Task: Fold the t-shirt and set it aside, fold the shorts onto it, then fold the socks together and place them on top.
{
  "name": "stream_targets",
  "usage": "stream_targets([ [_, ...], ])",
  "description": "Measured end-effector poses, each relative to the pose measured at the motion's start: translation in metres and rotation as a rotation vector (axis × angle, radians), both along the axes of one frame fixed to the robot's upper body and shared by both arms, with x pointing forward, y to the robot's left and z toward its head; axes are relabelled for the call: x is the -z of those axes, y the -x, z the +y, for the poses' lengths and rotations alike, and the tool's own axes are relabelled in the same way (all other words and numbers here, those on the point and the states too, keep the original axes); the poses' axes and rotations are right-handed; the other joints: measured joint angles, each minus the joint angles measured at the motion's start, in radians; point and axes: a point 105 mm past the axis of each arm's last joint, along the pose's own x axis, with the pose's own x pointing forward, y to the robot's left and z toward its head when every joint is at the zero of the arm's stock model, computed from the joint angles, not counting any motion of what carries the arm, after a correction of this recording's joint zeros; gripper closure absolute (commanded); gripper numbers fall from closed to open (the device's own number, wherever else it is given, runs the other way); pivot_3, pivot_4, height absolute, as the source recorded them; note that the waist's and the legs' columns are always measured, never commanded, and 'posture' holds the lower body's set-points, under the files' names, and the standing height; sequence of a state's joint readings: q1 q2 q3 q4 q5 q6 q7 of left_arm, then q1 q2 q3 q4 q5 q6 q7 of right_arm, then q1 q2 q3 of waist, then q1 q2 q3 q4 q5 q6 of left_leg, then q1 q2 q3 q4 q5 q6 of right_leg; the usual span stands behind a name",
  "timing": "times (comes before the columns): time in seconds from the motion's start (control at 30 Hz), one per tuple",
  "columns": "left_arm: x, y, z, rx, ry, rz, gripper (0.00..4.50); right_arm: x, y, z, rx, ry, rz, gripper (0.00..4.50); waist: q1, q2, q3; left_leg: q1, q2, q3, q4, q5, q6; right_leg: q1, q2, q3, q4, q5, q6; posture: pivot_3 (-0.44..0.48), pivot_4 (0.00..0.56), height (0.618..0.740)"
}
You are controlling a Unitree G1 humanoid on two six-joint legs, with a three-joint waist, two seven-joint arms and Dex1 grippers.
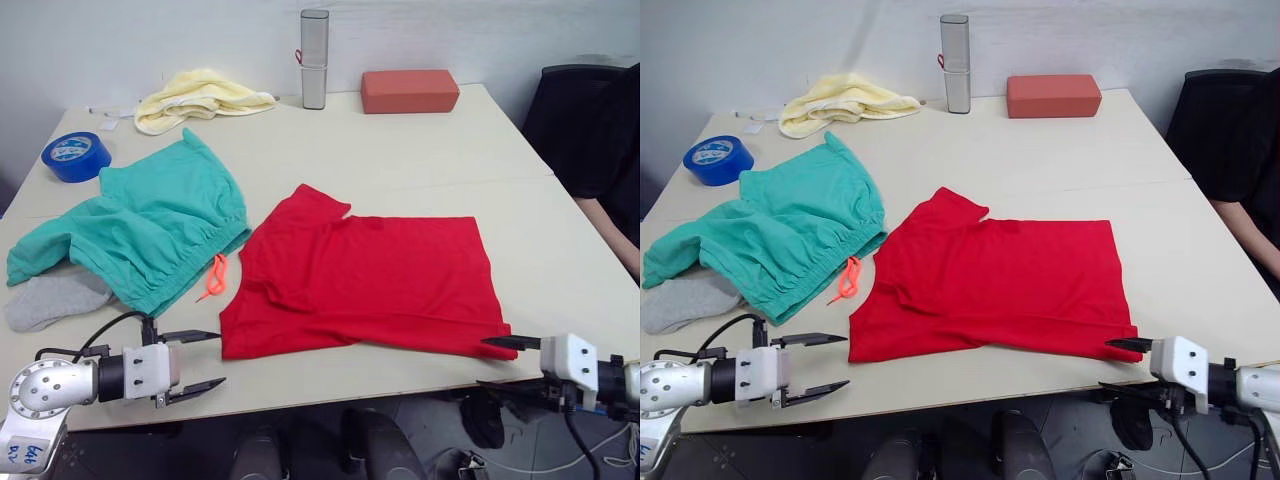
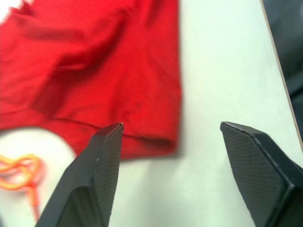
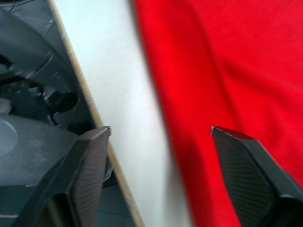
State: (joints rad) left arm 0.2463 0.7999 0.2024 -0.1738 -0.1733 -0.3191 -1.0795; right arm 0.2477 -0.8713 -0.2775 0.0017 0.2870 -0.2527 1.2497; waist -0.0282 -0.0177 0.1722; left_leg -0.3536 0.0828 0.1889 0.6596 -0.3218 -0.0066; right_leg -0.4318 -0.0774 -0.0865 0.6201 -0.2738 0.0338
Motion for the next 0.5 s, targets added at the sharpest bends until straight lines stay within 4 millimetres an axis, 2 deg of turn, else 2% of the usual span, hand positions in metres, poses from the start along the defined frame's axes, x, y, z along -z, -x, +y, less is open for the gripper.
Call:
stream_targets([
  [0.17,0.006,-0.014,-0.002,-0.040,-0.039,-0.038,1.17,0.005,-0.013,-0.008,0.052,0.038,-0.039,1.20,0.001,-0.001,0.000,0.001,0.000,0.000,-0.002,0.000,0.000,0.000,0.000,0.000,0.000,0.001,0.001,0.000,0.150,0.740],
  [0.2,0.006,-0.017,-0.004,-0.039,-0.048,-0.050,1.13,0.005,-0.015,-0.009,0.050,0.041,-0.049,1.37,0.001,-0.001,-0.001,0.002,0.000,0.000,-0.002,0.000,0.000,0.001,0.000,0.000,0.000,0.001,0.001,0.000,0.150,0.740],
  [0.23,0.005,-0.020,-0.005,-0.040,-0.053,-0.059,1.11,0.006,-0.017,-0.010,0.051,0.045,-0.057,1.58,0.001,-0.001,-0.001,0.002,0.000,0.000,-0.002,0.000,0.000,0.002,0.000,0.000,0.000,0.001,0.001,0.000,0.150,0.740],
  [0.33,0.006,-0.023,-0.008,-0.044,-0.062,-0.066,1.73,0.008,-0.018,-0.014,0.056,0.054,-0.071,2.45,0.001,-0.002,-0.003,0.003,-0.001,0.001,-0.002,0.001,0.001,0.003,-0.001,0.000,-0.001,0.001,0.001,0.000,0.150,0.740],
  [0.5,0.010,-0.026,-0.014,-0.043,-0.058,-0.036,3.17,0.012,-0.016,-0.013,0.012,0.072,-0.110,4.12,0.003,-0.001,-0.004,0.003,-0.001,0.001,-0.002,0.001,0.003,0.004,-0.001,0.002,-0.002,0.000,-0.002,0.000,0.150,0.740],
])
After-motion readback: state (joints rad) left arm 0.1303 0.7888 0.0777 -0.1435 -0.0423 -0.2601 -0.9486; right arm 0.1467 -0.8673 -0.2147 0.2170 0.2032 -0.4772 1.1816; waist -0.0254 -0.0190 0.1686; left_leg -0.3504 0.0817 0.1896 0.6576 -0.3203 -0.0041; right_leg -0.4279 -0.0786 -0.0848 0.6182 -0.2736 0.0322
